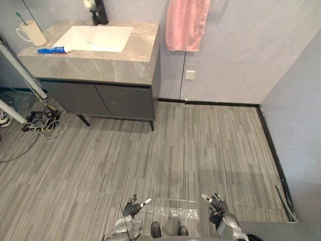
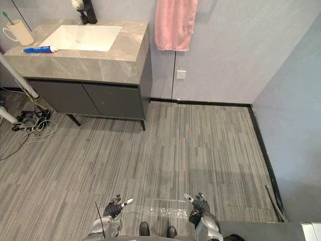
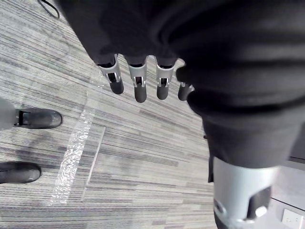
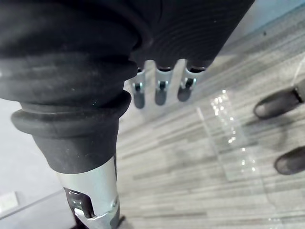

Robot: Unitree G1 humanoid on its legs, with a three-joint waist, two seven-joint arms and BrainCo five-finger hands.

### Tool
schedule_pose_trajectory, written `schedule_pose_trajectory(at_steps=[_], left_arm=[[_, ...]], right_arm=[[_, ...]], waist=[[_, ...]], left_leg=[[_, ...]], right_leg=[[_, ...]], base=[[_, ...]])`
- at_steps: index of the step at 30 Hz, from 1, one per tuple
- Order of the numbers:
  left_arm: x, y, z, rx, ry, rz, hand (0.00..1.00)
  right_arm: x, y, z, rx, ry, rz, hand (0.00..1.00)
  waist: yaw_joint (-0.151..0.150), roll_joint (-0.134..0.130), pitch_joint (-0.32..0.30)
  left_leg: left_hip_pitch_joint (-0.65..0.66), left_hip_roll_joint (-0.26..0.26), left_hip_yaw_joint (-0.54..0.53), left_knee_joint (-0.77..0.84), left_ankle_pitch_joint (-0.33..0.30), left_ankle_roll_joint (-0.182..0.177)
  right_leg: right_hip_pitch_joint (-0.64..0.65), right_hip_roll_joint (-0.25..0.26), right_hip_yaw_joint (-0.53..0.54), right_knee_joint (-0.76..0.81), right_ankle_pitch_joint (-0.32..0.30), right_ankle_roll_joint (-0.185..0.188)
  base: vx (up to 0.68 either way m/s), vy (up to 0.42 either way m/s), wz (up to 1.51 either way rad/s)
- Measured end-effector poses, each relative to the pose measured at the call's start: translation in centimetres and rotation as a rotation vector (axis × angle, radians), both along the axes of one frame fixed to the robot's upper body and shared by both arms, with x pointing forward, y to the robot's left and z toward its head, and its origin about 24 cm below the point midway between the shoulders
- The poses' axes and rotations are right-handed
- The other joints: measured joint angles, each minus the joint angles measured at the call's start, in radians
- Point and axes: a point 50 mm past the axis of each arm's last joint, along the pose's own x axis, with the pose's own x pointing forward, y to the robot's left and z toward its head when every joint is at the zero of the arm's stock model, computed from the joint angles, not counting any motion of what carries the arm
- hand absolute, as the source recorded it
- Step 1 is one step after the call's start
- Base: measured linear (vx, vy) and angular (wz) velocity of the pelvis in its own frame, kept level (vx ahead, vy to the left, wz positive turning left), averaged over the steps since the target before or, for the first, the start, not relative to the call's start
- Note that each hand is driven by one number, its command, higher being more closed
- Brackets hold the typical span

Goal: Organize washtable

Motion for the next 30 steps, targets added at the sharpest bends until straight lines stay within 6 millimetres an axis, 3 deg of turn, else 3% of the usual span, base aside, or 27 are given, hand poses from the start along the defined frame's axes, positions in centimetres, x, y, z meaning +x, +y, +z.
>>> schedule_pose_trajectory(at_steps=[2, 5, 7, 10, 11, 12, 13, 14, 15, 16, 17, 18, 19, 21, 23, 26, 27, 28, 29, 30], left_arm=[[0.0, 0.3, 0.0, 0.01, 0.004, 0.0, 0.0], [0.5, 0.6, 0.4, 0.027, -0.017, 0.009, 0.0], [1.0, 0.9, 0.6, 0.037, -0.029, 0.008, 0.0], [2.1, 1.2, 1.1, 0.047, -0.059, 0.002, 0.0], [2.3, 1.2, 1.3, 0.046, -0.066, 0.001, 0.0], [2.3, 1.1, 1.3, 0.044, -0.067, 0.001, 0.0], [2.0, 1.5, 1.1, 0.052, -0.06, 0.004, 0.0], [2.0, 1.3, 1.2, 0.047, -0.062, 0.006, 0.0], [2.0, 1.2, 1.1, 0.037, -0.06, 0.014, 0.0], [1.5, 0.7, 0.8, -0.005, -0.048, 0.058, 0.0], [1.3, 0.6, 0.7, -0.018, -0.042, 0.078, 0.0], [0.9, 0.7, 0.5, -0.04, -0.031, 0.12, 0.0], [0.9, 0.9, 0.5, -0.049, -0.031, 0.139, 0.0], [1.2, 0.8, 0.8, -0.062, -0.051, 0.148, 0.0], [1.4, 0.8, 1.1, -0.067, -0.08, 0.156, 0.0], [1.0, 1.2, 1.1, -0.085, -0.09, 0.221, 0.0], [0.1, 1.2, 0.7, -0.09, -0.066, 0.238, 0.0], [-0.2, 1.2, 0.6, -0.09, -0.058, 0.24, 0.0], [-1.2, 1.2, 0.2, -0.089, -0.031, 0.251, 0.0], [-1.6, 1.3, 0.0, -0.088, -0.021, 0.258, 0.0]], right_arm=[[0.0, 0.2, 0.0, 0.01, -0.003, -0.003, 0.0], [-0.3, 0.0, -0.1, 0.01, 0.006, -0.013, 0.0], [-0.3, -0.1, -0.1, 0.005, 0.007, -0.014, 0.0], [-0.7, -0.2, -0.3, 0.005, 0.02, -0.018, 0.0], [-1.1, -0.2, -0.5, 0.006, 0.03, -0.02, 0.0], [-1.4, -0.3, -0.5, 0.004, 0.033, -0.023, 0.0], [-1.9, -0.5, -0.6, 0.005, 0.032, -0.027, 0.0], [-1.9, -0.7, -0.6, 0.001, 0.03, -0.028, 0.0], [-1.9, -1.0, -0.5, -0.007, 0.029, -0.028, 0.0], [-1.2, -1.7, -0.1, -0.028, 0.007, -0.023, 0.0], [-0.8, -1.8, 0.1, -0.032, -0.002, -0.019, 0.0], [-0.4, -1.9, 0.3, -0.032, -0.014, -0.026, 0.0], [-0.2, -1.9, 0.4, -0.023, -0.02, -0.036, 0.0], [-0.2, -2.3, 0.4, -0.017, -0.027, -0.061, 0.0], [0.2, -2.7, 0.7, -0.018, -0.046, -0.076, 0.0], [1.5, -3.5, 1.6, -0.017, -0.102, -0.12, 0.0], [1.3, -4.1, 1.7, -0.024, -0.107, -0.138, 0.0], [1.2, -4.1, 1.7, -0.026, -0.106, -0.141, 0.0], [0.5, -4.7, 1.5, -0.039, -0.095, -0.153, 0.0], [0.1, -4.9, 1.4, -0.042, -0.085, -0.156, 0.0]], waist=[[-0.007, 0.004, 0.022], [-0.015, 0.015, 0.041], [-0.03, 0.027, 0.048], [-0.046, -0.004, 0.059], [-0.062, -0.025, 0.057], [-0.067, -0.027, 0.052], [-0.067, -0.046, 0.039], [-0.068, -0.043, 0.033], [-0.063, -0.029, 0.029], [-0.055, 0.022, 0.028], [-0.054, 0.035, 0.031], [-0.048, 0.049, 0.033], [-0.043, 0.047, 0.036], [-0.031, 0.026, 0.046], [-0.026, 0.014, 0.042], [0.001, 0.016, 0.042], [0.007, 0.031, 0.039], [0.007, 0.035, 0.039], [0.011, 0.068, 0.029], [0.014, 0.079, 0.022]], left_leg=[[0.007, -0.001, -0.008, 0.054, -0.041, 0.018], [0.029, 0.022, -0.024, 0.106, -0.108, 0.013], [0.057, 0.052, -0.033, 0.107, -0.14, -0.009], [0.142, 0.059, -0.049, 0.084, -0.186, -0.075], [0.183, 0.07, -0.052, 0.079, -0.209, -0.113], [0.203, 0.083, -0.053, 0.074, -0.222, -0.134], [0.196, 0.105, -0.064, 0.182, -0.242, -0.169], [0.15, 0.134, -0.062, 0.316, -0.241, -0.18], [0.11, 0.165, -0.057, 0.421, -0.228, -0.195], [-0.007, 0.245, -0.044, 0.684, -0.099, -0.184], [-0.044, 0.272, -0.042, 0.774, -0.023, -0.175], [-0.085, 0.323, -0.027, 0.919, -0.017, -0.159], [-0.104, 0.345, -0.004, 0.987, -0.034, -0.139], [-0.136, 0.339, 0.028, 1.025, -0.074, -0.103], [-0.218, 0.306, 0.049, 0.956, -0.099, -0.114], [-0.329, 0.19, 0.041, 0.58, -0.107, -0.122], [-0.328, 0.129, -0.032, 0.313, -0.048, -0.169], [-0.328, 0.123, -0.047, 0.272, -0.03, -0.17], [-0.33, 0.114, -0.086, 0.155, 0.041, -0.155], [-0.33, 0.116, -0.097, 0.136, 0.06, -0.148]], right_leg=[[-0.113, -0.019, -0.035, 0.219, -0.033, 0.003], [-0.196, -0.048, -0.089, 0.169, -0.053, 0.001], [-0.228, -0.054, -0.121, 0.02, 0.0, 0.005], [-0.281, -0.092, -0.131, -0.205, 0.147, 0.044], [-0.297, -0.105, -0.131, -0.235, 0.178, 0.037], [-0.296, -0.101, -0.133, -0.234, 0.187, 0.027], [-0.294, -0.092, -0.127, -0.196, 0.298, -0.021], [-0.286, -0.08, -0.128, -0.174, 0.343, -0.055], [-0.274, -0.058, -0.138, -0.165, 0.332, -0.073], [-0.233, -0.003, -0.152, -0.157, 0.282, -0.126], [-0.207, 0.011, -0.152, -0.16, 0.262, -0.142], [-0.137, 0.038, -0.145, -0.18, 0.237, -0.166], [-0.069, 0.052, -0.127, -0.204, 0.227, -0.18], [0.1, 0.047, -0.092, -0.265, 0.214, -0.199], [0.183, 0.038, -0.059, -0.304, 0.198, -0.212], [0.252, 0.02, 0.0, -0.341, 0.151, -0.144], [0.308, 0.024, 0.022, -0.371, 0.12, -0.102], [0.318, 0.028, 0.029, -0.375, 0.114, -0.096], [0.359, 0.048, 0.058, -0.383, 0.08, -0.086], [0.374, 0.055, 0.073, -0.382, 0.056, -0.082]], base=[[0.08, 0.048, 0.0], [0.23, 0.036, 0.1], [0.41, -0.007, 0.09], [0.49, -0.105, 0.15], [0.63, -0.203, 0.32], [0.85, -0.321, 0.5], [0.74, -0.317, 0.38], [0.74, -0.331, 0.27], [0.72, -0.368, -0.16], [0.73, -0.346, -0.27], [0.9, -0.399, -0.39], [0.61, -0.247, -0.35], [0.72, -0.3, -0.3], [0.64, -0.247, -0.14], [0.55, -0.142, -0.21], [0.54, -0.027, -0.67], [0.46, 0.063, -0.72], [0.47, 0.105, -0.85], [0.4, 0.174, -0.66], [0.5, 0.252, -1.21]])
